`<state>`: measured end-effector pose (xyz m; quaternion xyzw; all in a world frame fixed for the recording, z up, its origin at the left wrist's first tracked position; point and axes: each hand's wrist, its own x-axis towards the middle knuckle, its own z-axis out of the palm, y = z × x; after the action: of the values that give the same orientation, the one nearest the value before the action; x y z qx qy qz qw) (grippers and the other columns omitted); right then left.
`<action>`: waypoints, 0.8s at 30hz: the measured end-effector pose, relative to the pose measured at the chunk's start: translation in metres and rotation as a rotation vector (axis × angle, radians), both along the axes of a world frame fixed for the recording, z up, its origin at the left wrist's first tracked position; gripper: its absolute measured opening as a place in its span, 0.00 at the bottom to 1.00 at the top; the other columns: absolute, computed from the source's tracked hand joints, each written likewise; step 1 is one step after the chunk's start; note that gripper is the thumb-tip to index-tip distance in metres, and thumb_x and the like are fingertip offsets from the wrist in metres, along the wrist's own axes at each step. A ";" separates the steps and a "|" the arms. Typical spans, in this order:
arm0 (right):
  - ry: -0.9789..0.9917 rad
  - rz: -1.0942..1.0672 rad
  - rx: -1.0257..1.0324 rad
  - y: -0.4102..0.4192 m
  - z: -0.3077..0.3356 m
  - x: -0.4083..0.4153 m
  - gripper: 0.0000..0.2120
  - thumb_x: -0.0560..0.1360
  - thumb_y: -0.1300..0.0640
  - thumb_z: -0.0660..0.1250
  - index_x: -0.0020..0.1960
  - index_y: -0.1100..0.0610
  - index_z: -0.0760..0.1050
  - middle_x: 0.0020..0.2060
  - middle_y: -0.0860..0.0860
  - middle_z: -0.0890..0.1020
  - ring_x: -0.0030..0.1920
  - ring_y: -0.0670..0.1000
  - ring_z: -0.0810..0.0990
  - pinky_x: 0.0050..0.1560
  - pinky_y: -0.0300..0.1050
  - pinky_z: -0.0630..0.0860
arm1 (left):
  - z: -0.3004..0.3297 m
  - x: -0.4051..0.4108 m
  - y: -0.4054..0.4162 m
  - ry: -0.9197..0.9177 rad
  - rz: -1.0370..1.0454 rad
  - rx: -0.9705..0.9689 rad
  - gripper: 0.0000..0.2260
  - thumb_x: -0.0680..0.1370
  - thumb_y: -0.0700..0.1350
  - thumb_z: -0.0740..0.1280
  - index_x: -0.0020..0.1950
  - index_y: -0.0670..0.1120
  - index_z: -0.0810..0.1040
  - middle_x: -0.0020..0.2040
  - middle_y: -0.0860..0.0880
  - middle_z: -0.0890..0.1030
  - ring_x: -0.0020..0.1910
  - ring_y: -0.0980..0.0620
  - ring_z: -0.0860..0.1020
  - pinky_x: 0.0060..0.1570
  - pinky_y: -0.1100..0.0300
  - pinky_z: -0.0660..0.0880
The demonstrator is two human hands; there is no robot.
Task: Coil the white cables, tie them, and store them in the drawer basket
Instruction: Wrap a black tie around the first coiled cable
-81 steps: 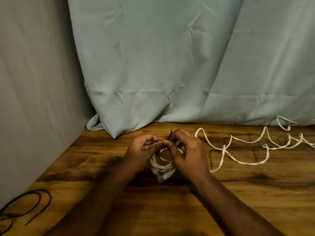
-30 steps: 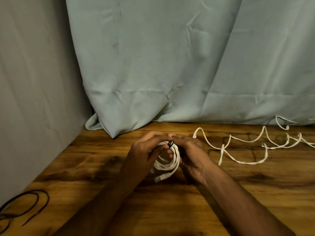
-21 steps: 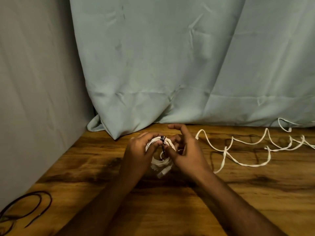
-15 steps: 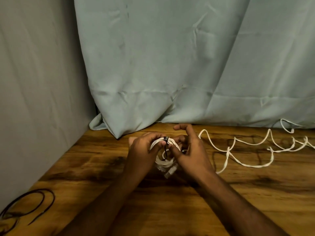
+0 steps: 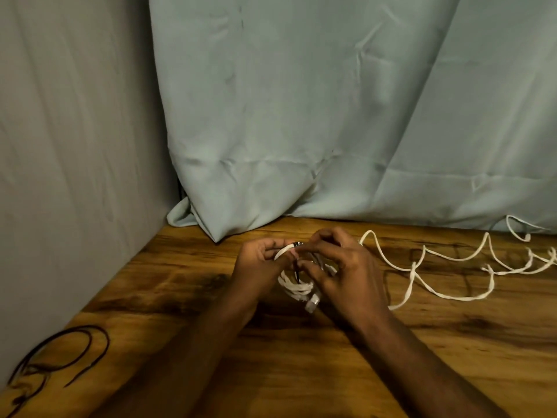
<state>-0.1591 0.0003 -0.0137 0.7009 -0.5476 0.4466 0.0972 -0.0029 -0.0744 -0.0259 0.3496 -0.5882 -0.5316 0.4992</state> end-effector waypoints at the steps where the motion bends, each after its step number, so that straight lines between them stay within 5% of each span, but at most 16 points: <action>1: 0.025 0.011 -0.006 0.000 0.001 0.000 0.11 0.74 0.52 0.76 0.55 0.43 0.86 0.54 0.41 0.79 0.55 0.41 0.76 0.49 0.43 0.79 | 0.000 0.000 0.000 0.025 -0.010 0.032 0.07 0.77 0.38 0.71 0.55 0.40 0.83 0.47 0.42 0.87 0.44 0.47 0.85 0.42 0.57 0.81; 7: 0.126 0.028 0.015 -0.002 0.004 -0.001 0.17 0.69 0.65 0.78 0.52 0.48 0.86 0.49 0.44 0.81 0.53 0.47 0.77 0.48 0.53 0.79 | 0.002 0.000 0.005 0.077 -0.078 0.145 0.09 0.77 0.37 0.71 0.57 0.37 0.82 0.48 0.38 0.86 0.43 0.46 0.85 0.39 0.59 0.81; 10: 0.129 0.040 0.016 -0.002 0.004 0.000 0.14 0.70 0.62 0.79 0.53 0.49 0.86 0.47 0.44 0.82 0.52 0.48 0.78 0.47 0.54 0.79 | 0.002 0.001 0.004 0.072 -0.092 0.162 0.10 0.77 0.38 0.71 0.57 0.38 0.82 0.49 0.39 0.86 0.45 0.45 0.85 0.40 0.59 0.81; 16: 0.134 0.021 0.006 -0.001 0.002 0.000 0.11 0.73 0.56 0.77 0.54 0.48 0.85 0.48 0.43 0.82 0.52 0.46 0.77 0.48 0.52 0.79 | 0.002 0.002 0.001 0.105 -0.131 0.191 0.12 0.75 0.40 0.72 0.57 0.38 0.83 0.52 0.39 0.85 0.54 0.40 0.83 0.58 0.48 0.78; 24: 0.257 0.015 -0.191 -0.004 0.001 -0.003 0.11 0.77 0.48 0.68 0.53 0.51 0.85 0.45 0.47 0.82 0.49 0.50 0.76 0.42 0.48 0.72 | 0.009 0.002 0.004 0.236 -0.243 0.303 0.12 0.73 0.39 0.70 0.55 0.38 0.83 0.48 0.40 0.85 0.46 0.45 0.82 0.50 0.52 0.79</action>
<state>-0.1621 -0.0037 -0.0129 0.7437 -0.4804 0.4042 0.2295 -0.0006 -0.0708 -0.0173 0.2827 -0.4770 -0.7072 0.4386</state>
